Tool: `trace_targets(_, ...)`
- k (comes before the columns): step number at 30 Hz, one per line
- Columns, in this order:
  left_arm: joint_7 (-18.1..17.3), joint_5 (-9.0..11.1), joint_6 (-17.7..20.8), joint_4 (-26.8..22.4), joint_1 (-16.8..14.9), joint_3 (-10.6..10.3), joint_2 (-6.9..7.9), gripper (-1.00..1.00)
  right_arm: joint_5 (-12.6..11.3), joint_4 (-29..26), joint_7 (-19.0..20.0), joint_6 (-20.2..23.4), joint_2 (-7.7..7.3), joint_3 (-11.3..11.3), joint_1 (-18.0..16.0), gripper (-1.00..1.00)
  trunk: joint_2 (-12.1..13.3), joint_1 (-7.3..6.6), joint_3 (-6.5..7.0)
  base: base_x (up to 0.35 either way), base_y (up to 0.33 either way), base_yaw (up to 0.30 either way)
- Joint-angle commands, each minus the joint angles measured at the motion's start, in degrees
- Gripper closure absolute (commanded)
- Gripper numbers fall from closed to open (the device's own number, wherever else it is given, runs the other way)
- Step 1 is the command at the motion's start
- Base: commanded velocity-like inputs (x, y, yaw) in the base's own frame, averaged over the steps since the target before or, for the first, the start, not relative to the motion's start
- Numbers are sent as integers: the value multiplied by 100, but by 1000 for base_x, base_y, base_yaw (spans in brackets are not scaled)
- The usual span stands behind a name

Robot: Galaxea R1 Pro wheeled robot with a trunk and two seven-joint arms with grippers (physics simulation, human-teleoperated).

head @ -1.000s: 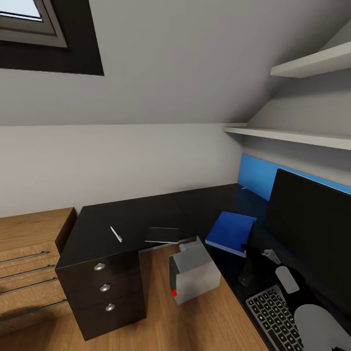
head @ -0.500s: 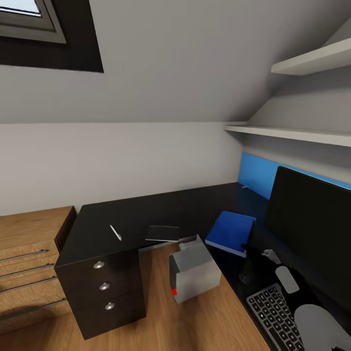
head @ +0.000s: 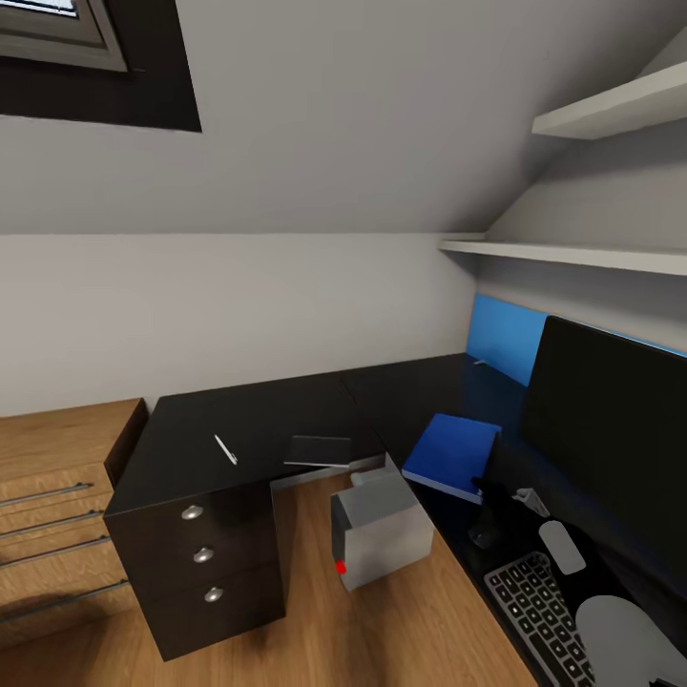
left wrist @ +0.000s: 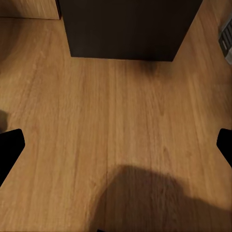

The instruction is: In the bedroom, organize the workspace by keeping the computer under the desk, ensuring the monitor is on the desk, placing the keyboard on the desk next to the monitor, placing the mouse on the desk next to the keyboard, moving the folder from the swivel chair onto the desk next to the mouse, stacking the notebook on top of the folder with the pen on top of the notebook, and positioning the swivel chair next to the desk.

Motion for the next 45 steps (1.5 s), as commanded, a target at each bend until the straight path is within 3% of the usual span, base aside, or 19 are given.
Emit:
trace_targets(1,-46,29,0,-9,2,22,-1,-100,-18,-3,13,42,3,-29,-4,100,-45,23,-23,0,0,0)
trace_targets(12,-46,30,0,-6,2,21,-1,-100,-18,-4,9,45,3,-29,-4,100,-85,45,-41,0,0,0)
trace_targets(18,-46,29,0,-6,2,22,-9,-100,-18,-4,9,50,3,-29,-4,100,-325,177,-149,0,0,0)
trace_targets(45,-82,29,-2,-4,2,29,-1,-100,-9,-4,0,42,-5,-29,-4,100,-325,177,-149,20,0,0)
